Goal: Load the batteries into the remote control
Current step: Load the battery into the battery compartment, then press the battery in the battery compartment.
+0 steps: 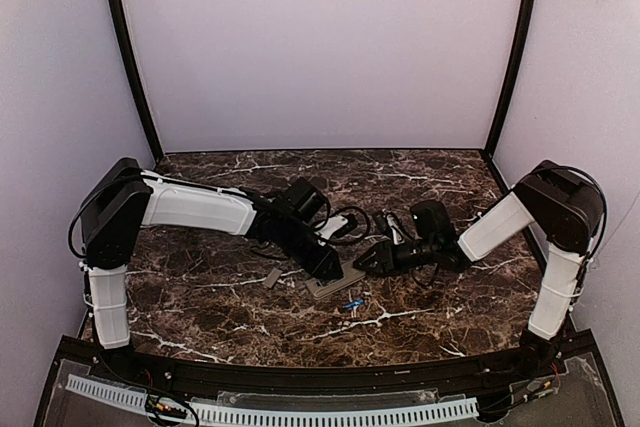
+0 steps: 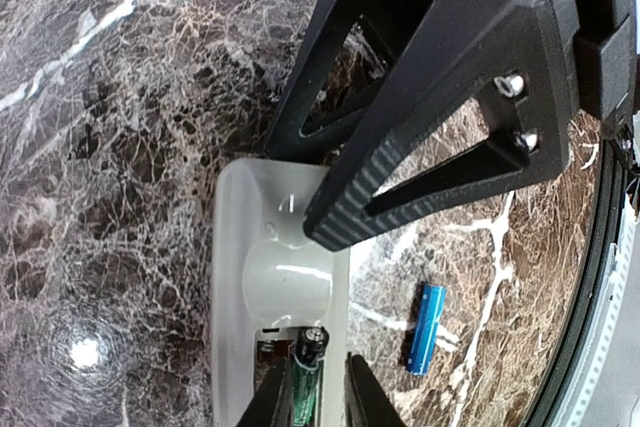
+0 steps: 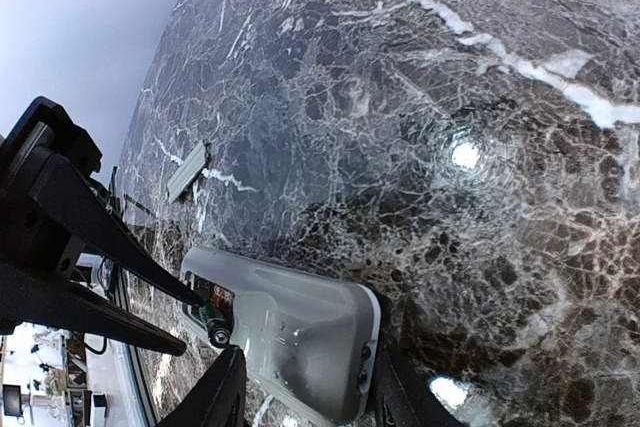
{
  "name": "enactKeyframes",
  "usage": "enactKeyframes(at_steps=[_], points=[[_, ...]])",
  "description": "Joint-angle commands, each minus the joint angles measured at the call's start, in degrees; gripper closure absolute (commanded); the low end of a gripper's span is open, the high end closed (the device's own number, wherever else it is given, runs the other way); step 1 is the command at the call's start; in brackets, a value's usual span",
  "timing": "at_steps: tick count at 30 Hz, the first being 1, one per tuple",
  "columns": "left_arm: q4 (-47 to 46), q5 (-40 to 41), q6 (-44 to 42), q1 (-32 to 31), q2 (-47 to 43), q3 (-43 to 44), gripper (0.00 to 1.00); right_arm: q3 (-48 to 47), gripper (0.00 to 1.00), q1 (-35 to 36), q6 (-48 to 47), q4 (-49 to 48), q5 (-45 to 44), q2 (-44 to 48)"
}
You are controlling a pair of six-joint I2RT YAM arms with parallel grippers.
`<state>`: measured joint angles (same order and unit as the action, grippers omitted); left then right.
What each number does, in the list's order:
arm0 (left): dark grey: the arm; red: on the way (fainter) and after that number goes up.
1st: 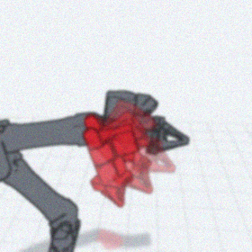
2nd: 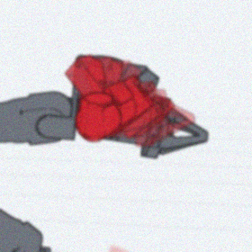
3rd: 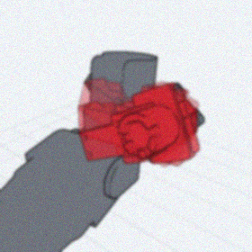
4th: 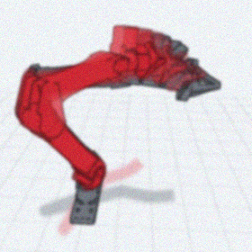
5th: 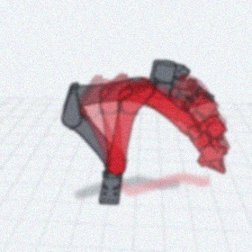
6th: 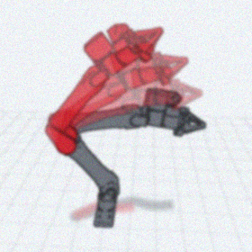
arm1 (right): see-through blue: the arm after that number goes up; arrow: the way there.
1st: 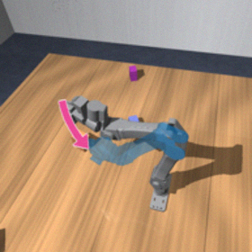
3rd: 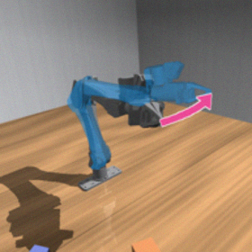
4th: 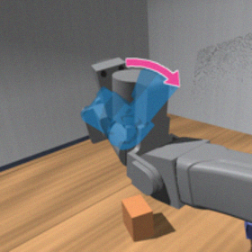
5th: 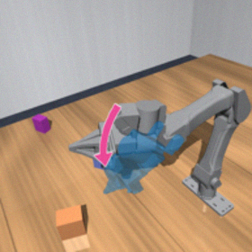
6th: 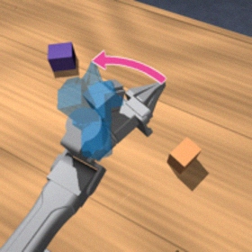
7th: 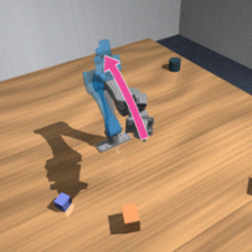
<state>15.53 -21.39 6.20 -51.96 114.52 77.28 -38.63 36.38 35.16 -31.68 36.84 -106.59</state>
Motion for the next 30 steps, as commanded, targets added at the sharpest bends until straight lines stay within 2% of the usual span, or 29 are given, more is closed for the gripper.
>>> enactKeyframes(at_steps=[1,12,23,30], points=[[1.78,0.68,-0.59,-0.15,-1.01,1.30,0.80,0.05,0.57,0.73,-0.61,3.23,-0.01,-0.91],[1.61,0.60,-0.55,-0.14,0.29,2.36,0.79,-0.54,0.55,1.30,-1.23,4.06,-0.31,-1.47],[1.71,0.26,-0.37,-0.15,1.24,2.87,0.80,-2.66,0.56,2.29,-3.24,9.02,-3.61,-2.56],[1.22,1.24,0.07,-0.15,-0.18,1.54,0.80,-1.22,0.58,1.73,-2.39,7.36,-3.73,-1.30]])
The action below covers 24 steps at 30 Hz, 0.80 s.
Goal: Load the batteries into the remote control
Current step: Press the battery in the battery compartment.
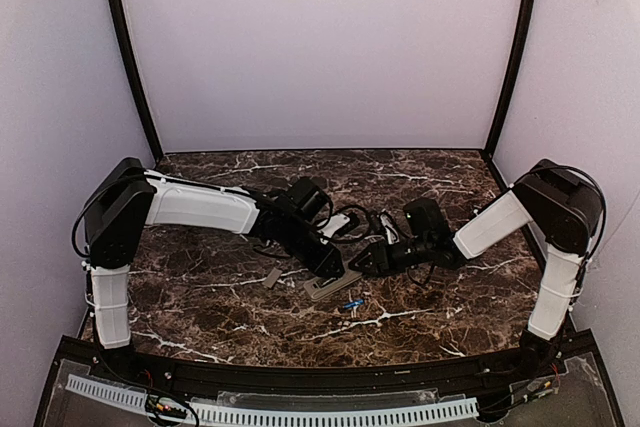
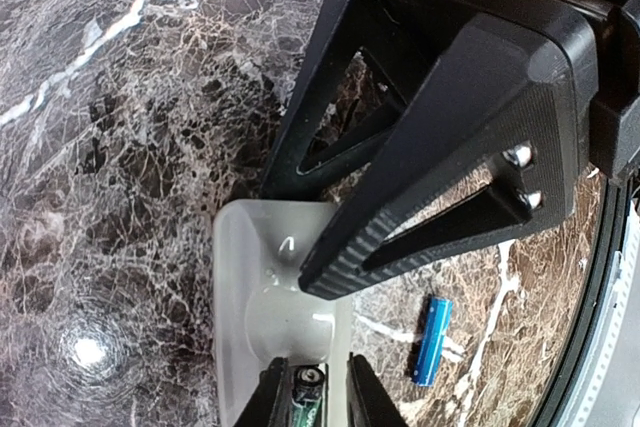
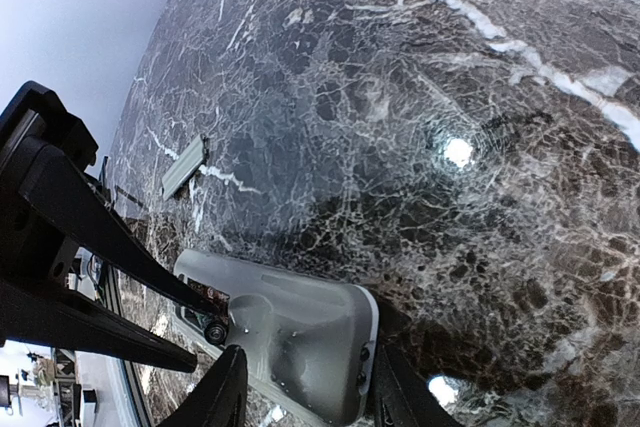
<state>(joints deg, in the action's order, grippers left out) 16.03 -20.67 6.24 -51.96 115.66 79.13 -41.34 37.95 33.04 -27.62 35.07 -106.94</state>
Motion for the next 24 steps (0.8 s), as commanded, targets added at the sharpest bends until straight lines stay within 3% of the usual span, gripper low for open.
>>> enactKeyframes(at_steps=[1,13,24], points=[[0.78,0.69,-0.06,-0.15,-1.36,-0.37,0.80,1.19,0.58,0.07,-0.57,3.77,-1.87,-0.81],[1.14,1.81,-0.41,-0.10,-1.31,-1.79,0.81,0.13,0.54,0.11,-1.92,4.78,-1.24,-2.26],[1.30,1.88,-0.60,-0.43,-1.46,-2.75,0.93,-0.67,0.56,0.58,-4.11,7.78,-4.13,-4.50]])
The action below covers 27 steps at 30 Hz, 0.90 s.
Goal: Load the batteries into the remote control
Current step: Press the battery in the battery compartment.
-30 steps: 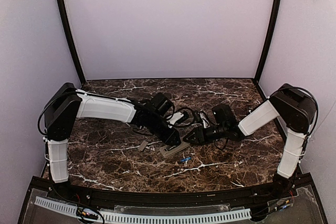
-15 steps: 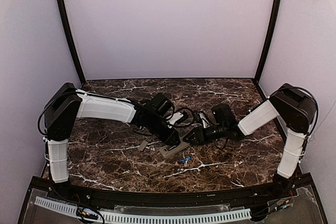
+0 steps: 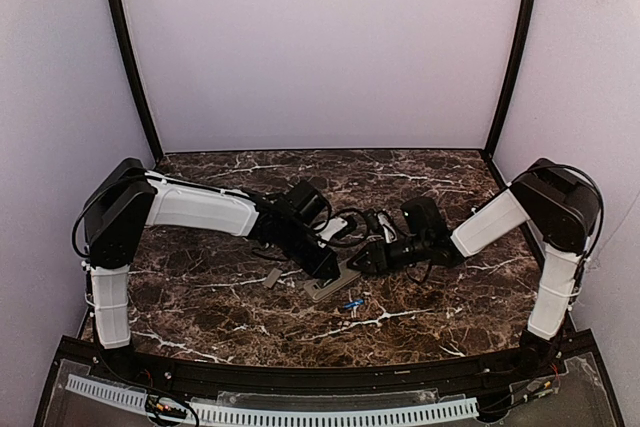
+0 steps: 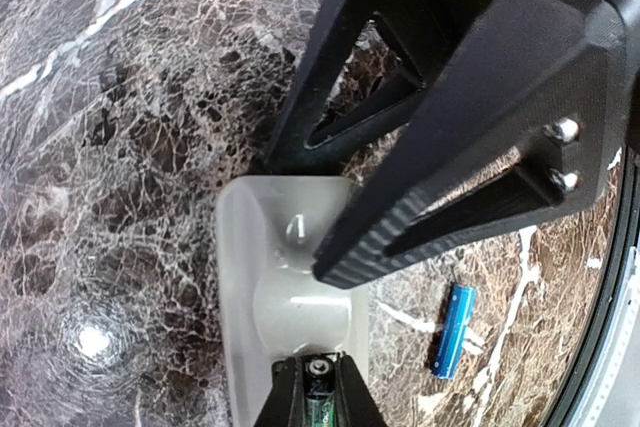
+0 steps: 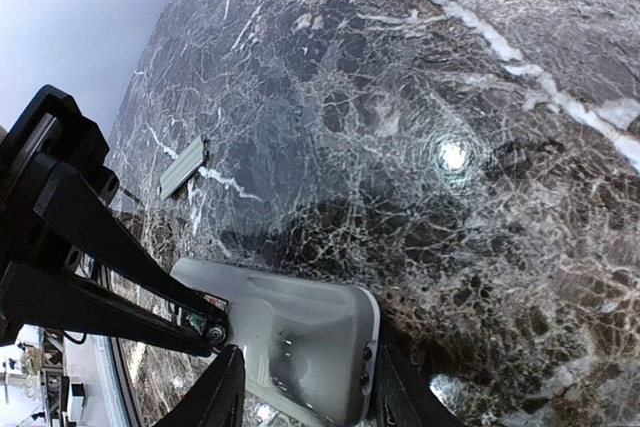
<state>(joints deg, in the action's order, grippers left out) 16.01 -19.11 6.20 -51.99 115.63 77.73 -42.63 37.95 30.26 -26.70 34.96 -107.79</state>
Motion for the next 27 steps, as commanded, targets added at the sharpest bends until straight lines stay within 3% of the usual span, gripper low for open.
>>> enactKeyframes(at_steps=[1,11,27], points=[[1.36,0.38,-0.57,-0.53,-1.43,-1.47,0.93,0.50,0.57,0.56,-1.38,7.09,-4.22,-3.93],[1.35,-0.87,0.51,-0.89,-2.08,-3.62,0.99,1.08,0.58,0.71,-0.78,7.51,-5.58,-4.23],[-1.10,-2.76,2.62,-0.87,-2.98,-10.56,1.00,1.37,0.60,0.71,-0.10,7.69,-6.17,-4.06]])
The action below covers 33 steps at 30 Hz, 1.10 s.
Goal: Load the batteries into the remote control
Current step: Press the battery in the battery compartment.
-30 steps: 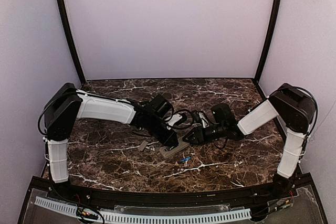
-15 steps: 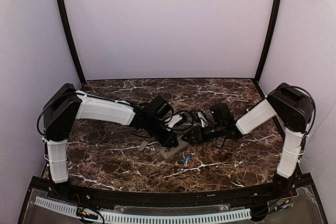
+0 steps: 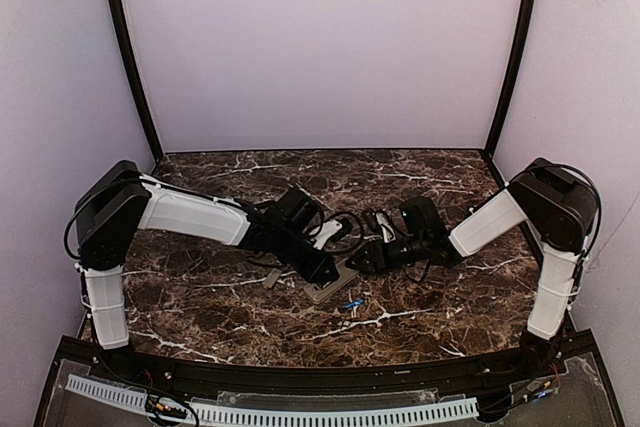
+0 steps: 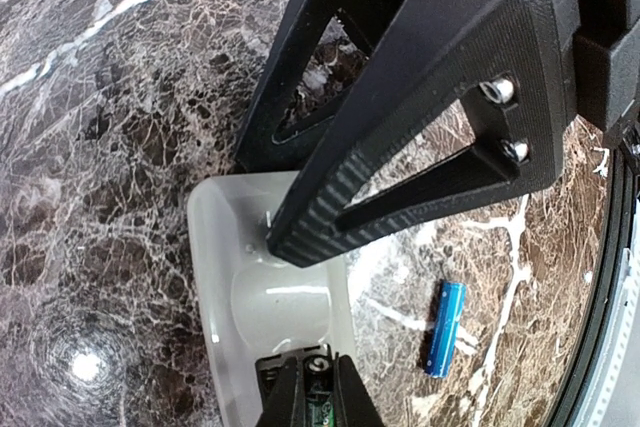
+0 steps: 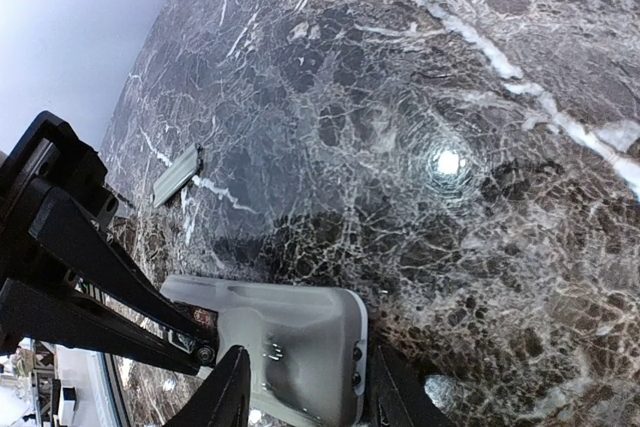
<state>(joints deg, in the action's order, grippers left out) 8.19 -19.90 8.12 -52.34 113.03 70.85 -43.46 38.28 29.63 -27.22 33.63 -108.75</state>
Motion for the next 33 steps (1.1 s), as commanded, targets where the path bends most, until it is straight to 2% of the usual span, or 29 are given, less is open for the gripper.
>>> enactKeyframes(at_steps=[1,33], points=[[6.70,-2.09,0.72,-0.56,-0.32,-4.05,1.00,2.16,0.60,0.38,0.63,8.24,-4.88,-3.13],[7.91,1.90,0.83,-2.09,0.29,-11.88,1.00,1.45,0.61,0.38,1.07,8.44,-5.06,-3.16]])
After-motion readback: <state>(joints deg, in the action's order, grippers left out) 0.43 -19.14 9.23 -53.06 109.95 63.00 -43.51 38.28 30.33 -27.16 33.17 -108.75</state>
